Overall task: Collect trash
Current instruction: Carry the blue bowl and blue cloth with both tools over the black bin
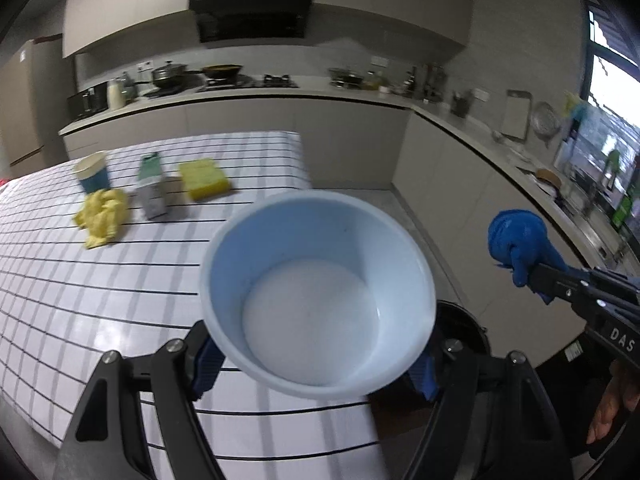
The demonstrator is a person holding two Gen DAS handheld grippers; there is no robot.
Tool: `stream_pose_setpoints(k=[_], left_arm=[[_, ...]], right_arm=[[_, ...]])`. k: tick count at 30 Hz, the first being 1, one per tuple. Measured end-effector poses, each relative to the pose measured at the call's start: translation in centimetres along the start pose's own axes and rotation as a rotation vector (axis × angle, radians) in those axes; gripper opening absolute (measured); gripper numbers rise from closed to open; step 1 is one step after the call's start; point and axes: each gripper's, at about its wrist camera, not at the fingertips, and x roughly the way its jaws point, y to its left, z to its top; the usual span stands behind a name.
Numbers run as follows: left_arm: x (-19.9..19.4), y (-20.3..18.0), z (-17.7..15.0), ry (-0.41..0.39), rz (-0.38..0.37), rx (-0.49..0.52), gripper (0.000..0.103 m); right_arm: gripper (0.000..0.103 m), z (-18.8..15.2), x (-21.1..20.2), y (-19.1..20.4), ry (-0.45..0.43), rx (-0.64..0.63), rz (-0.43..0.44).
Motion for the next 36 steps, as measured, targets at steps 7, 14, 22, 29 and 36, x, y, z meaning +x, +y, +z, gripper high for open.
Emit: stream_pose_setpoints(k=[7,14,22,29,36], left_arm=[[1.5,-5.9,-0.5,0.027,-0.073,0.059,0.076],[3.8,-10.5,-1.7,0.071,-0.112,0.104,0.076],[7.4,-14.6,-4.0,0.149,-0.114,0.129,0.076],[11.3,-17.1,-6.6,0.230,-0.093,0.149,0.076],[15.1,-17.5,-8.7,0.308,-0.089,0.133,0.076]], right_arm=[[0.010,-2.1,-1.7,-5.1,0.014,0.026,-0.039],[0.010,-4.8,-2.2,-10.0,0.053,0.035,-0.055],[0.010,-8.1,0.2,-13.8,0.134,-0.010,-0.029],[0.010,-10.7,4.1,-15.7,0.232,-0.102,0.023],[0.010,-12.8,8.0,-17.7,0.310,-0.184,0.084]])
